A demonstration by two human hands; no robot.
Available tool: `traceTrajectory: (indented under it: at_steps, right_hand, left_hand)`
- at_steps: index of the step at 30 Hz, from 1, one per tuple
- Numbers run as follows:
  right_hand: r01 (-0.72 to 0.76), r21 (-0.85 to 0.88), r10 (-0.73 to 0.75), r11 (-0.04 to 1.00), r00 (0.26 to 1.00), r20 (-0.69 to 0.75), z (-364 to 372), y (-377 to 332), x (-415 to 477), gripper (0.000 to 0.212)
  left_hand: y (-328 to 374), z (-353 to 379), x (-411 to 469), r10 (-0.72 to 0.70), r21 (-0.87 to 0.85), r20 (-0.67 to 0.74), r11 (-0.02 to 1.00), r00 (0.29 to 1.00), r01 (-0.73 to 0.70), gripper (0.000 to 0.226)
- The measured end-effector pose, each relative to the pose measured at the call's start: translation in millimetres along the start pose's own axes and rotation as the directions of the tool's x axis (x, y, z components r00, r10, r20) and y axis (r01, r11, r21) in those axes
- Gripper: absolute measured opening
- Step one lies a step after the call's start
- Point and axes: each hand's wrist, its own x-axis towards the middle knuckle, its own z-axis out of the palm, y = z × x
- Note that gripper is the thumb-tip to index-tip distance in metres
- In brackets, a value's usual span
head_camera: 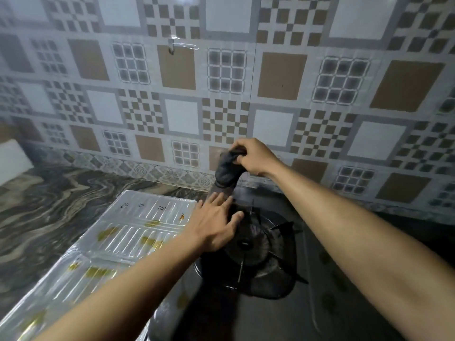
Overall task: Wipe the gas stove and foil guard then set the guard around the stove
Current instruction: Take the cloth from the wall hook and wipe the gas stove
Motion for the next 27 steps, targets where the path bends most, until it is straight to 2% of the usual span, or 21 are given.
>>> traceTrajectory:
  at_steps: [2,4,5,7,9,10,14,18,20,25,27]
  right_hand:
    - [0.045,-0.071,-0.035,0.996,0.989,0.142,9.4,9.2,-1.0,0.036]
    - [0.095,-0.214,-0.011,0.972,0.931,0.366,19.6,21.1,-2.1,0.038]
    - [0.114,-0.272,0.014,0.956,0.903,0.43,23.9,26.3,-2.8,0.034]
    - [0.118,-0.265,-0.005,0.957,0.92,0.393,30.5,31.1,-2.7,0.027]
    - [0.118,-0.207,-0.052,0.971,0.953,0.299,41.1,35.0,2.2,0.034]
    - [0.128,-0.213,-0.059,0.969,0.951,0.302,48.2,37.0,3.8,0.04]
    - [0.135,-0.29,0.02,0.947,0.881,0.473,76.3,53.4,6.6,0.057]
    - [0.187,-0.283,0.016,0.941,0.808,0.588,69.5,61.8,15.1,0.053]
    - [0.168,-0.234,-0.006,0.958,0.824,0.566,60.4,61.9,17.3,0.048]
    - [0.127,-0.071,-0.094,0.989,0.93,0.354,51.6,63.4,21.3,0.029]
    - [0.136,-0.091,-0.091,0.987,0.919,0.383,57.2,61.1,24.0,0.034]
  left_hand:
    - [-4.2,13.6,-3.2,-0.029,0.069,0.13,0.997,0.991,0.021,0.078]
    - [-6.4,22.0,-7.5,-0.023,0.107,0.164,0.994,0.986,0.005,0.079]
    - [-6.1,23.2,-9.4,-0.015,0.124,0.154,0.992,0.988,-0.005,0.08]
    - [-6.2,22.7,-10.1,-0.013,0.156,0.13,0.988,0.991,-0.007,0.083]
    - [-4.3,25.3,-7.1,-0.037,0.191,0.108,0.981,0.994,0.016,0.086]
    - [-1.7,27.1,-6.2,-0.052,0.207,0.098,0.978,0.994,0.031,0.087]
    - [7.9,33.5,-3.9,-0.106,0.179,0.112,0.98,0.988,0.085,0.09]
    - [5.1,36.2,-2.8,-0.112,0.193,0.119,0.977,0.987,0.087,0.089]
    - [3.9,38.2,-1.9,-0.114,0.201,0.124,0.976,0.986,0.087,0.089]
    - [5.0,36.2,-1.3,-0.103,0.214,0.132,0.974,0.986,0.073,0.085]
    - [5.9,35.7,-1.6,-0.101,0.225,0.136,0.972,0.986,0.069,0.085]
